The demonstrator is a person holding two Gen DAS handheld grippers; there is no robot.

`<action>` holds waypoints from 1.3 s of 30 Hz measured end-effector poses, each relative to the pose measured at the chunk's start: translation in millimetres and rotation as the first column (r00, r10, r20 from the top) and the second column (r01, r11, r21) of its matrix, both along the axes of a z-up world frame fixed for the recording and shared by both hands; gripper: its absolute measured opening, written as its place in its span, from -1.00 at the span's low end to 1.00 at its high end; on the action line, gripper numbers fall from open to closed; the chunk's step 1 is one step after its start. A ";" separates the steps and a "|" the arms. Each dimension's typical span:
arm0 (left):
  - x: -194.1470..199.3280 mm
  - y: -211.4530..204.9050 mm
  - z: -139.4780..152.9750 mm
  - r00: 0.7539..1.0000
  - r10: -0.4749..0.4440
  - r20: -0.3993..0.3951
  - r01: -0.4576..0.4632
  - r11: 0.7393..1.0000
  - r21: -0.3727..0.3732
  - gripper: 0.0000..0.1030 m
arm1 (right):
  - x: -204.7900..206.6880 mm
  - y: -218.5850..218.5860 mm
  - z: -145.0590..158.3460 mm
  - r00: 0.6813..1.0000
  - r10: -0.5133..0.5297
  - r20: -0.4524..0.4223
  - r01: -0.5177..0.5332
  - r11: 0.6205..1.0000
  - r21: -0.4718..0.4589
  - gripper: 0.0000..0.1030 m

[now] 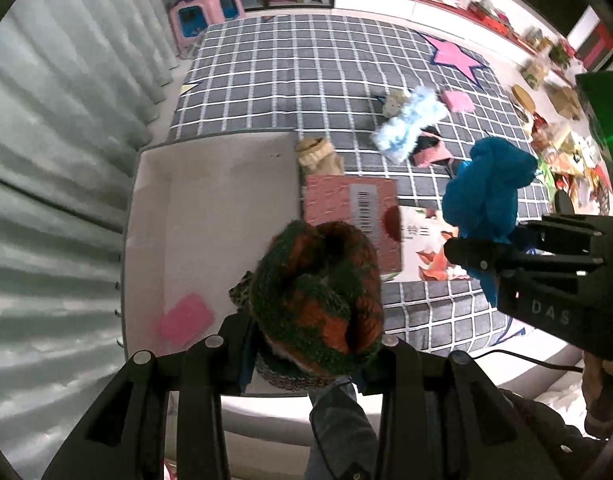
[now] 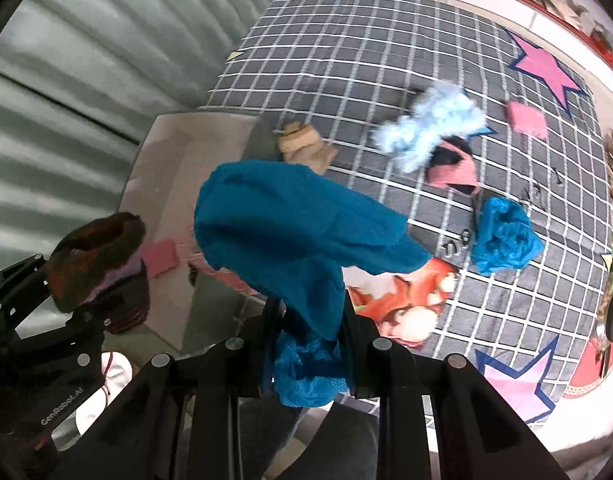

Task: Organize soft objects

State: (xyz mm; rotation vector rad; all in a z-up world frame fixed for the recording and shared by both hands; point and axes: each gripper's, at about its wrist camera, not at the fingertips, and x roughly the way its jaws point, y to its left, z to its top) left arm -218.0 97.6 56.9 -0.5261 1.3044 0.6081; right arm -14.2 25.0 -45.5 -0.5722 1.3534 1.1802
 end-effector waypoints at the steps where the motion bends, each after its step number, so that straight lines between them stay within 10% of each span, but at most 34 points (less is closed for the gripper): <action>1: -6.0 3.6 0.2 1.000 0.016 0.002 -0.016 1.000 0.001 -0.23 | -6.0 3.9 2.0 1.000 0.014 0.002 -0.014 1.000 0.003 -0.46; 22: -93.2 63.9 -15.2 0.966 0.258 -0.009 -0.258 0.966 -0.008 -0.23 | -92.3 89.4 9.9 0.971 0.237 0.020 -0.237 0.971 -0.016 -0.46; 39: -91.2 93.3 -31.8 0.953 0.301 -0.034 -0.302 0.953 -0.011 -0.23 | -105.2 134.8 6.9 0.956 0.289 0.049 -0.288 0.957 -0.037 -0.46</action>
